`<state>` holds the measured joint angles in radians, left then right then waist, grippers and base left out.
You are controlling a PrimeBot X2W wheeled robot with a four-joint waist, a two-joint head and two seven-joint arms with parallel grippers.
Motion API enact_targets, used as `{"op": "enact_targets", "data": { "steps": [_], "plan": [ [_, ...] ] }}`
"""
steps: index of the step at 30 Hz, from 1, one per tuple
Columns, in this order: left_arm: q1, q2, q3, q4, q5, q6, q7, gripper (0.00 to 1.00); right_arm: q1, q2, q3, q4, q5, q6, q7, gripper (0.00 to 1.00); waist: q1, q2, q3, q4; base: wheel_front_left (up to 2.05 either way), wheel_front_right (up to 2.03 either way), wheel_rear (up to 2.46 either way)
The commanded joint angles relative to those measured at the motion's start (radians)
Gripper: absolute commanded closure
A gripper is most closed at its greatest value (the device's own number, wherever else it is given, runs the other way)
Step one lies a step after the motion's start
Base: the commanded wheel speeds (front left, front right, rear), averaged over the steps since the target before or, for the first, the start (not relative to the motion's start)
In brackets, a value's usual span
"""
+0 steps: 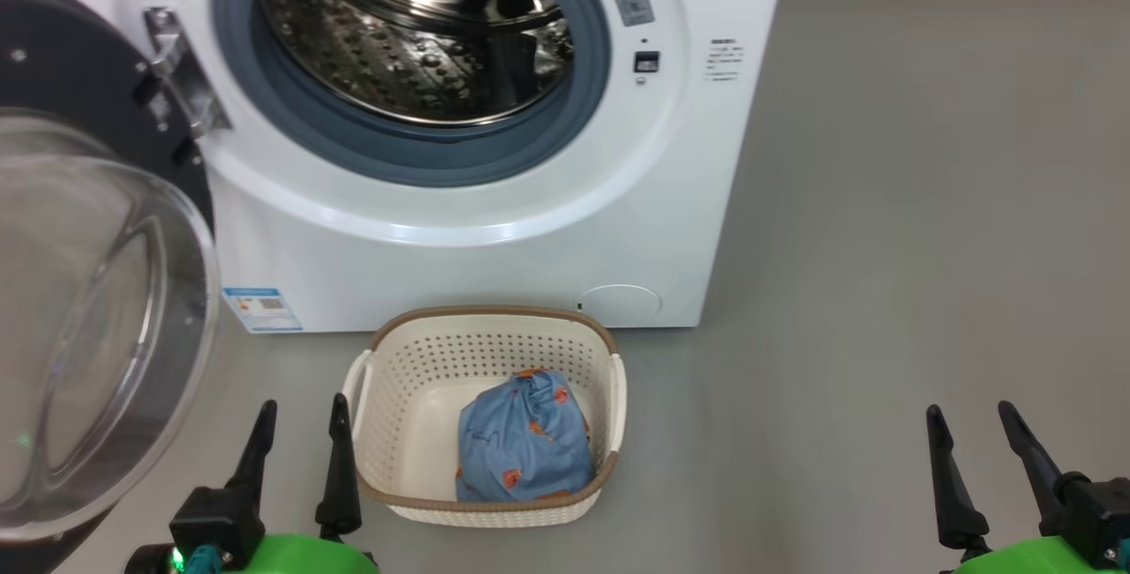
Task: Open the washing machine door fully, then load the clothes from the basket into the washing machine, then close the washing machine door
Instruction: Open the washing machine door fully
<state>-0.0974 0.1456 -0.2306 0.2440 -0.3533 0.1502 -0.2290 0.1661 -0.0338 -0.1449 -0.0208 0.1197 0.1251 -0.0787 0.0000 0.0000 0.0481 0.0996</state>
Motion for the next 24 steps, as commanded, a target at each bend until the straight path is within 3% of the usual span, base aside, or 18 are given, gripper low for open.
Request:
{"op": "enact_targets", "data": {
  "steps": [1,24],
  "plan": [
    [-0.031,0.020,0.031,-0.009,0.012,-0.002,-0.011,0.00,-0.035,-0.016,0.032,-0.039,-0.011,0.006,0.005,0.00,0.0000,0.0000,0.006,-0.040,0.00,0.00,0.00],
    [-0.024,0.018,0.026,0.079,0.015,0.010,-0.027,0.00,-0.012,-0.016,0.045,-0.058,-0.006,0.006,0.026,0.00,0.0000,0.0000,-0.032,-0.071,0.00,0.00,0.00]
  ]
}}
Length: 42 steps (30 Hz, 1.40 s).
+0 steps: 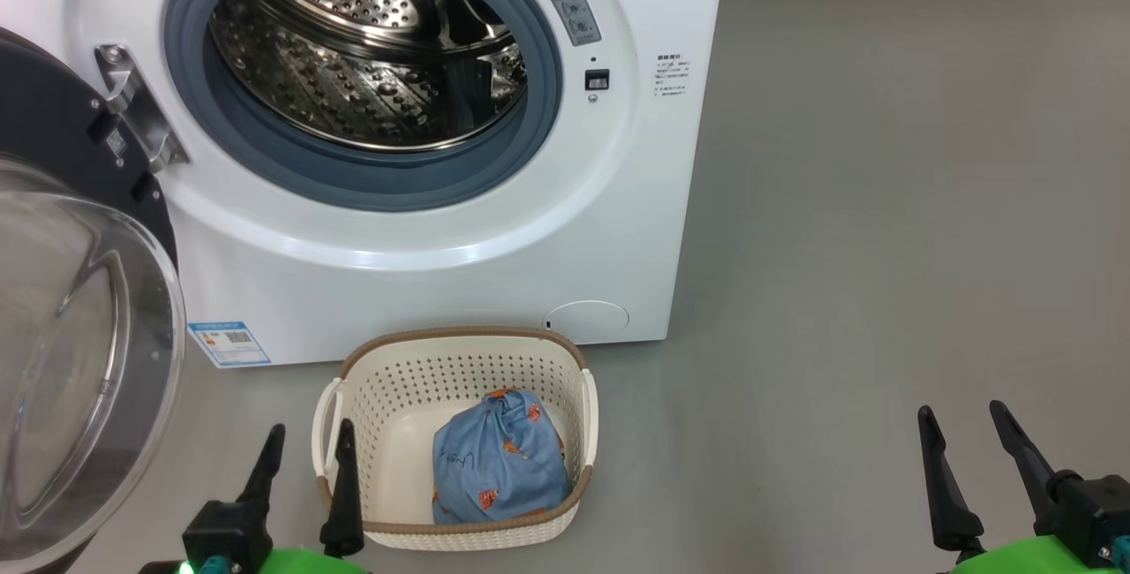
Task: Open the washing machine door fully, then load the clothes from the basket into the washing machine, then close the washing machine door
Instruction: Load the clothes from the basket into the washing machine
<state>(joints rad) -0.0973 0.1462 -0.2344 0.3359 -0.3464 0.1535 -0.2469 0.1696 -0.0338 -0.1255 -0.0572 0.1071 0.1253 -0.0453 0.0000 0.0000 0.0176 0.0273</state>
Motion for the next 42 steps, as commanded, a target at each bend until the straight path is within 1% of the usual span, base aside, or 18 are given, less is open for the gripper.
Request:
{"op": "enact_targets", "data": {
  "steps": [1,22,32,37,42],
  "plan": [
    [-0.025,0.017,0.030,-0.012,0.008,0.006,-0.010,0.00,-0.015,-0.016,0.026,-0.020,0.009,0.005,-0.008,0.00,0.0000,0.0000,-0.002,0.001,0.00,0.00,0.00],
    [-0.023,0.021,0.015,0.000,0.001,0.007,-0.006,0.00,-0.004,-0.016,0.023,-0.018,0.022,0.005,-0.009,0.00,0.0000,0.0000,-0.012,0.010,0.05,-0.05,0.00],
    [-0.029,0.025,0.012,-0.002,-0.003,0.009,-0.008,0.00,-0.007,-0.016,0.020,-0.019,0.026,0.005,-0.010,0.00,0.0000,0.0000,-0.001,0.016,1.22,-1.22,0.00],
    [-0.033,0.026,0.010,-0.006,-0.012,-0.004,-0.009,0.00,-0.012,-0.016,0.020,-0.021,0.028,0.005,-0.008,0.00,0.0000,0.0000,0.007,0.020,1.48,-1.47,0.00],
    [-0.037,0.031,0.015,-0.010,-0.013,0.000,-0.011,0.00,-0.019,-0.016,0.020,-0.022,0.031,0.005,-0.010,0.00,0.0000,0.0000,0.018,0.024,0.79,-0.79,0.00]
  ]
}}
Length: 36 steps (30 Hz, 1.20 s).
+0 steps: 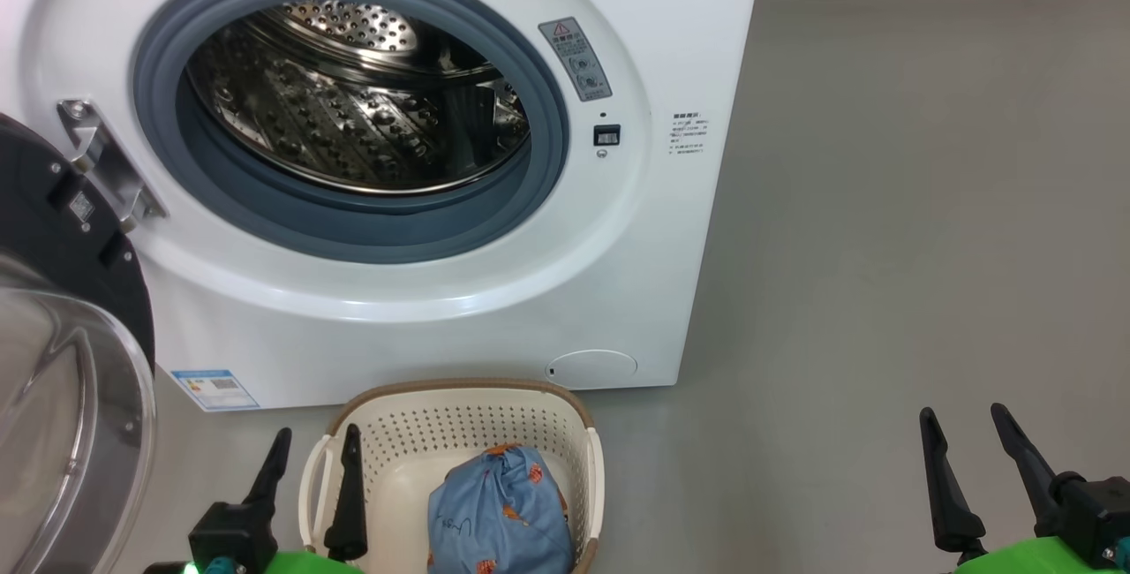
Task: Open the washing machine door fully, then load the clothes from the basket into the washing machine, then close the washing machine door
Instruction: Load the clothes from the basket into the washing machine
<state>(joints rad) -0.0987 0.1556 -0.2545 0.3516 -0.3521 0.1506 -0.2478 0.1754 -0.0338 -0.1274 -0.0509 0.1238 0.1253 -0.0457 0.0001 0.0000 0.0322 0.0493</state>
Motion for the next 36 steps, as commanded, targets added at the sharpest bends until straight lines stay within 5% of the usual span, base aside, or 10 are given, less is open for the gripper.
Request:
{"op": "enact_targets", "data": {
  "steps": [1,25,36],
  "plan": [
    [-0.037,0.022,0.036,-0.026,-0.008,0.004,-0.010,0.00,-0.026,-0.016,0.022,-0.028,0.015,0.005,-0.010,0.00,-0.0001,0.0000,0.005,0.002,0.38,-0.38,0.00],
    [-0.048,0.017,0.011,0.006,-0.003,0.006,-0.001,0.00,-0.046,-0.016,0.026,-0.019,0.034,0.005,-0.015,0.00,-0.0001,0.0000,0.032,0.004,0.01,-0.01,0.00],
    [-0.159,-0.017,-0.051,0.211,-0.012,-0.061,0.040,0.00,-0.097,-0.016,0.031,-0.039,0.046,0.005,-0.015,0.00,-0.0001,0.0000,0.149,-0.019,0.00,0.00,0.00]
  ]
}}
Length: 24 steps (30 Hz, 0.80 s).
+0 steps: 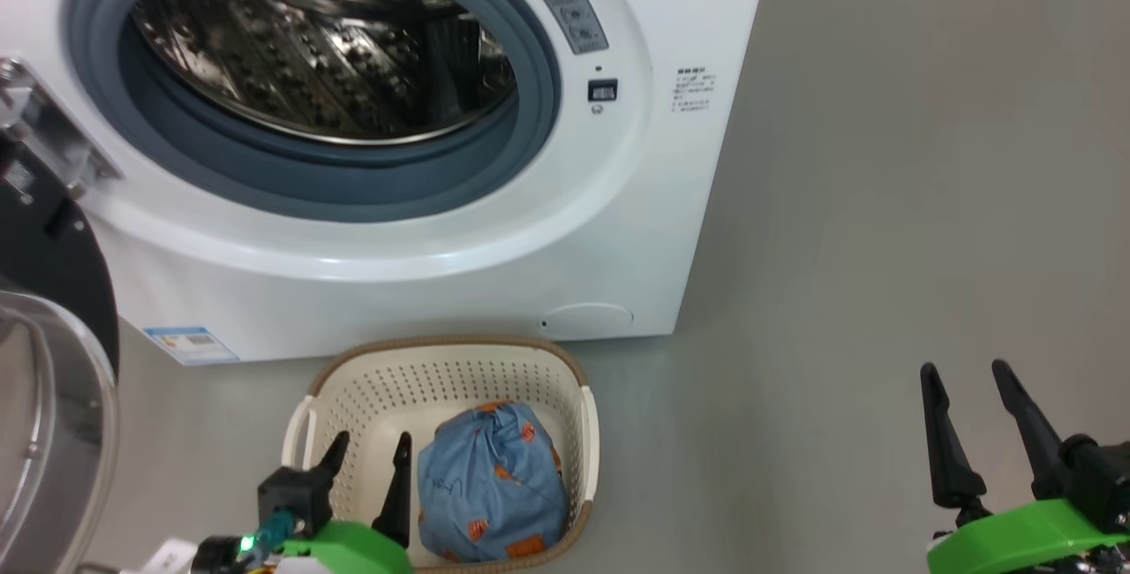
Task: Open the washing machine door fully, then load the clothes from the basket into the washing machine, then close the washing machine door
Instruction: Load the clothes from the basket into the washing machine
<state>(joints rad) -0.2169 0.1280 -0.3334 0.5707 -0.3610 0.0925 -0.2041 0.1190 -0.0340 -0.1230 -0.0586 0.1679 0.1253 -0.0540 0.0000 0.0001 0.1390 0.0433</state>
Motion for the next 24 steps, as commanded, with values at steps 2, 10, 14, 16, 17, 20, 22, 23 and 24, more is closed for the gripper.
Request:
{"op": "enact_targets", "data": {
  "steps": [2,10,14,16,17,20,22,23,24],
  "plan": [
    [-0.081,-0.001,0.026,0.057,-0.014,-0.015,0.006,0.00,-0.054,-0.016,0.026,-0.039,-0.001,0.005,-0.006,0.00,0.0000,-0.0001,0.077,-0.021,0.00,0.00,0.00],
    [-0.283,-0.037,0.007,0.336,-0.055,-0.096,0.087,0.00,-0.126,-0.016,0.033,-0.063,0.003,0.005,-0.011,0.00,0.0000,-0.0001,0.243,-0.069,0.00,0.00,0.00],
    [-0.356,-0.045,0.006,0.435,-0.078,-0.133,0.145,0.00,-0.155,-0.016,0.036,-0.069,0.007,0.005,-0.016,0.00,0.0000,-0.0001,0.313,-0.089,0.00,0.00,0.00],
    [-0.404,-0.047,0.010,0.490,-0.092,-0.148,0.178,0.00,-0.175,-0.016,0.042,-0.071,0.009,0.005,-0.022,0.00,0.0000,-0.0001,0.360,-0.105,0.00,0.00,0.00],
    [-0.426,-0.045,0.014,0.511,-0.098,-0.155,0.186,0.00,-0.186,-0.016,0.045,-0.072,0.011,0.005,-0.026,0.00,0.0000,-0.0001,0.383,-0.112,0.00,0.00,0.00],
    [-0.508,-0.035,0.029,0.588,-0.127,-0.179,0.231,0.00,-0.225,-0.016,0.051,-0.073,0.022,0.005,-0.043,0.00,0.0000,-0.0001,0.477,-0.141,0.00,0.00,0.00],
    [-0.542,-0.029,0.036,0.621,-0.143,-0.190,0.259,0.00,-0.242,-0.016,0.054,-0.071,0.028,0.005,-0.052,0.00,0.0000,-0.0001,0.520,-0.153,0.00,0.00,0.00],
    [-0.558,-0.026,0.040,0.635,-0.151,-0.193,0.273,0.00,-0.250,-0.016,0.055,-0.069,0.030,0.005,-0.057,0.00,0.0000,-0.0001,0.540,-0.158,0.00,0.00,0.00],
    [-0.573,-0.022,0.044,0.647,-0.157,-0.195,0.287,0.00,-0.258,-0.016,0.058,-0.067,0.030,0.005,-0.061,0.00,0.0000,-0.0001,0.558,-0.164,0.00,0.00,0.00]
  ]
}}
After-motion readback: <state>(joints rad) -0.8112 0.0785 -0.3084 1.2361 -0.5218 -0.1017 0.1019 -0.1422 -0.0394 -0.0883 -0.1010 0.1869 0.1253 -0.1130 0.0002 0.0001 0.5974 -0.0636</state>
